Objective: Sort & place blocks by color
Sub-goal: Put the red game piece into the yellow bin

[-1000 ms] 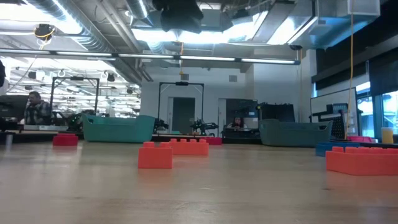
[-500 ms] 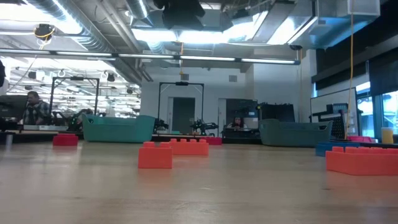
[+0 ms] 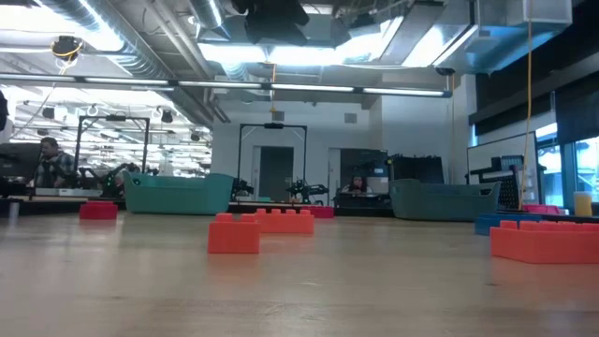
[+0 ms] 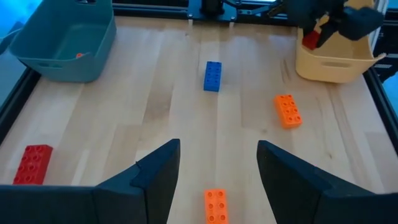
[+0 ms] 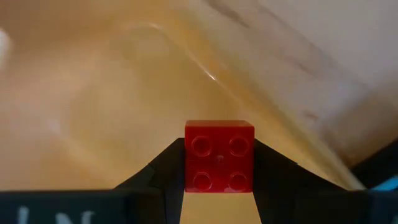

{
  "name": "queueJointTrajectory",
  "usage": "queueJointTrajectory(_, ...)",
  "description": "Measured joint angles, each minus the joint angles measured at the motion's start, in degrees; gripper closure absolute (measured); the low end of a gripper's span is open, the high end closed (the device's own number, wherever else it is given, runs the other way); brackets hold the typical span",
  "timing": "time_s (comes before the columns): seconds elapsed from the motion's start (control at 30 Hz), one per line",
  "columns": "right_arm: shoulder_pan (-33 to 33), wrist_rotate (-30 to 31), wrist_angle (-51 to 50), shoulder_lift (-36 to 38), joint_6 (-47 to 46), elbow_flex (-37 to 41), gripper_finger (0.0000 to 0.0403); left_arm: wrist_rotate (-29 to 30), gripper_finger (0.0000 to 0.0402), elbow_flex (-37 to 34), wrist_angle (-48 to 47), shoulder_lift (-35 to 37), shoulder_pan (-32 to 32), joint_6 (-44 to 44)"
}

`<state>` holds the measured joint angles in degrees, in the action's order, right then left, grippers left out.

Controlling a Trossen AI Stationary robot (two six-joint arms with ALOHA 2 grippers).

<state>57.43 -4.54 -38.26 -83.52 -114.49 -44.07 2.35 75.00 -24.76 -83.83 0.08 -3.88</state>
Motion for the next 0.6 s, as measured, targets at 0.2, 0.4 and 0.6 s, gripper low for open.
queueJointTrajectory(0.2,0.0,0.0,1.3,-4.2,3.0,0.0,0.026,0.3,0.0194,0.0,0.1,0.0,0.0,0.0)
queueJointTrajectory(0.4,0.0,-0.2,3.3,-4.8,3.9,0.0,0.0236,0.4,0.0194,0.0,0.2,0.0,0.0,0.0)
queueJointTrajectory(0.6,0.0,-1.6,3.7,-4.7,4.0,0.0,0.0217,0.4,0.0194,0.0,0.5,0.0,0.0,0.0)
